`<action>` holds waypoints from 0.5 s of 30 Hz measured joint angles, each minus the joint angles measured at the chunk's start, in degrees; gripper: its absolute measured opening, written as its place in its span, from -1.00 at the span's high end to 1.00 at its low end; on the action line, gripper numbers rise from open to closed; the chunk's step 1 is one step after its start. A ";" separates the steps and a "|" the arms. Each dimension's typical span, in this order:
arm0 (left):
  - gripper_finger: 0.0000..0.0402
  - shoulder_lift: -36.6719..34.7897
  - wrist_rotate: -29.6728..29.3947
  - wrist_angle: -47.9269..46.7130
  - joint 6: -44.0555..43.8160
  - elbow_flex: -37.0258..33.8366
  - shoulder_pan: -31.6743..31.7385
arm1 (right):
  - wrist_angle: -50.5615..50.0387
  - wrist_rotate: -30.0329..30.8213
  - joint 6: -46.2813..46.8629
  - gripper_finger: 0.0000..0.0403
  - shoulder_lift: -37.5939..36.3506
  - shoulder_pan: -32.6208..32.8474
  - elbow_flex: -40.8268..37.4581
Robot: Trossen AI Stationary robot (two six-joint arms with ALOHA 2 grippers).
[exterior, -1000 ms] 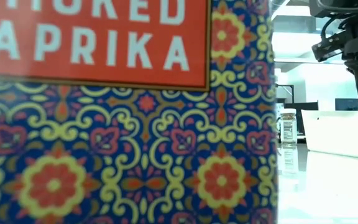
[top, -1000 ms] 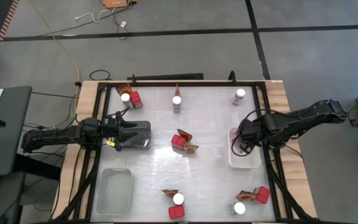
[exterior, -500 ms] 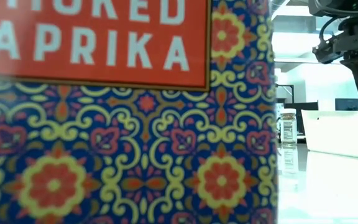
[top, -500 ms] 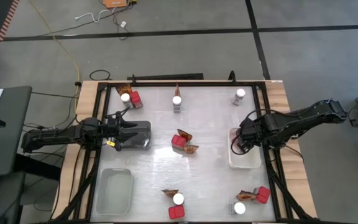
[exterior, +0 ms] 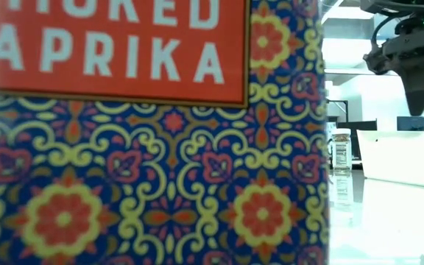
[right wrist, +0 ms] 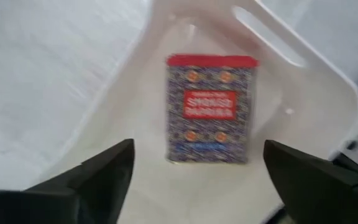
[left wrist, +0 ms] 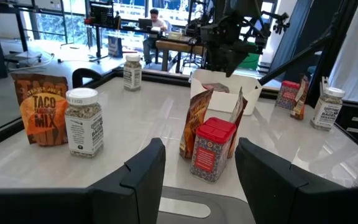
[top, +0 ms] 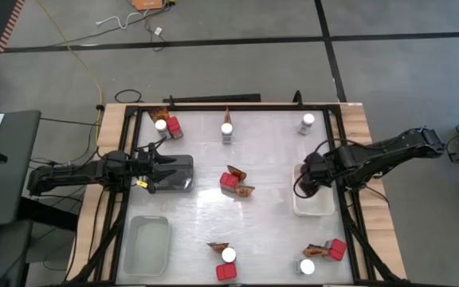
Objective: Sort spices by type
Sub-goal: Put the red spice can into the white bin
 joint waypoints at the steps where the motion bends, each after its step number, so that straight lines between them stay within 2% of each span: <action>1: 0.08 0.00 0.00 0.00 0.00 -0.01 -0.01 | 0.43 0.00 -0.05 -0.96 0.00 0.01 0.00; 8: 0.08 0.01 0.00 0.00 0.00 0.00 -0.01 | 2.39 0.20 2.04 -0.87 -0.01 0.88 -1.44; 15: 0.08 0.02 0.00 0.00 0.00 0.00 0.00 | 3.75 0.74 1.85 -0.85 0.39 0.99 -5.28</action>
